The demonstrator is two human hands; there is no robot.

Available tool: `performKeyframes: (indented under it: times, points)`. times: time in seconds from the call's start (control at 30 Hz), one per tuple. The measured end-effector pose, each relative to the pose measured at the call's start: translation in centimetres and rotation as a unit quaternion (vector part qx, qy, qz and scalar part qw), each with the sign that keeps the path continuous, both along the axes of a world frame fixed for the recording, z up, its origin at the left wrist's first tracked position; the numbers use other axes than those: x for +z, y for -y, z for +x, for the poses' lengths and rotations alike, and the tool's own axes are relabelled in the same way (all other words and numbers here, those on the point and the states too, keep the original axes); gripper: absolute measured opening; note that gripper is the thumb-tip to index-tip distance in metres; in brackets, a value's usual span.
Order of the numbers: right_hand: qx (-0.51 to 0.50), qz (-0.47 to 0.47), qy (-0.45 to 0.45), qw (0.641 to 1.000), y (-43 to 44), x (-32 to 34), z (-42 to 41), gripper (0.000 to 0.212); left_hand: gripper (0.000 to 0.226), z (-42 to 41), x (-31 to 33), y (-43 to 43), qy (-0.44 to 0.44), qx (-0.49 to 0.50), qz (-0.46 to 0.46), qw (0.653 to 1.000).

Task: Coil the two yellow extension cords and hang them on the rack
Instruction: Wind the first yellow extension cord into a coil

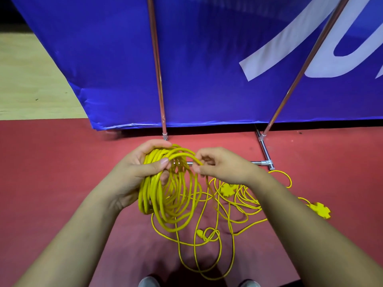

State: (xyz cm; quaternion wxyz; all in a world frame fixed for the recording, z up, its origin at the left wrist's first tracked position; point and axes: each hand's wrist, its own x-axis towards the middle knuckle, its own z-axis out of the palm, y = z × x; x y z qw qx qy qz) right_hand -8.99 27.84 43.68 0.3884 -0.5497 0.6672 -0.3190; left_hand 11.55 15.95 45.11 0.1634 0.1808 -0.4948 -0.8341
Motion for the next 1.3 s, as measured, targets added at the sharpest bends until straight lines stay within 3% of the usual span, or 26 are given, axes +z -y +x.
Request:
performKeyframes:
  times: [0.07, 0.2, 0.43, 0.57, 0.67, 0.77, 0.83, 0.93, 1.0, 1.07, 1.2, 1.23, 1.3]
  points:
    - [-0.008, 0.038, -0.020, 0.999, -0.6, -1.0, -1.1, 0.013, 0.057, 0.0, 0.0, 0.1, -0.005, 0.003, -0.004, 1.000]
    - [-0.096, -0.005, 0.073, 0.993, -0.9, -1.4, -1.8, 0.006, 0.057, 0.3, 0.3, 0.3, 0.038, -0.016, -0.018, 0.999]
    - [-0.070, -0.110, -0.060, 0.990, 0.9, 0.0, 0.7, 0.012, 0.040, 0.1, 0.2, -0.3, 0.067, -0.011, 0.008, 0.998]
    - [-0.076, -0.146, -0.048, 0.985, 1.2, 0.3, 0.9, 0.009, 0.047, 0.2, 0.4, -0.2, 0.036, -0.034, 0.003, 0.999]
    - [-0.074, -0.105, -0.026, 0.991, 1.0, -0.7, 0.1, 0.005, 0.045, 0.1, 0.4, -0.1, 0.000, -0.008, 0.030, 1.000]
    - [-0.074, -0.036, -0.078, 0.994, 0.8, -3.3, -1.4, 0.002, 0.040, 0.1, 0.5, 0.3, -0.037, 0.031, 0.032, 0.998]
    - [-0.084, 0.020, -0.124, 0.989, 0.4, -5.4, -2.7, 0.012, 0.036, 0.2, 0.8, 0.6, -0.069, 0.070, 0.033, 0.995]
    - [-0.124, 0.097, -0.093, 0.983, -0.4, -8.4, -3.7, 0.029, 0.024, 0.3, 1.1, 1.0, -0.091, 0.141, 0.022, 0.986]
    - [-0.155, 0.133, -0.031, 0.978, -0.7, -9.6, -3.5, 0.034, 0.014, 0.3, 1.1, 1.1, -0.083, 0.178, 0.013, 0.980]
    - [-0.198, 0.137, 0.030, 0.970, -0.6, -10.2, -2.6, 0.027, 0.019, 0.1, 0.9, 1.0, -0.068, 0.189, -0.009, 0.980]
    - [-0.274, 0.177, 0.200, 0.924, 0.3, -8.7, -0.8, 0.014, 0.018, 0.0, 0.4, 1.0, 0.017, 0.218, -0.095, 0.971]
    - [-0.270, 0.187, 0.190, 0.925, 0.6, -7.9, -0.4, 0.013, 0.016, 0.0, 0.3, 1.0, 0.037, 0.218, -0.122, 0.968]
    - [-0.228, 0.192, 0.082, 0.951, 1.3, -6.3, 0.3, 0.014, 0.014, 0.1, 0.1, 1.0, 0.073, 0.208, -0.180, 0.959]
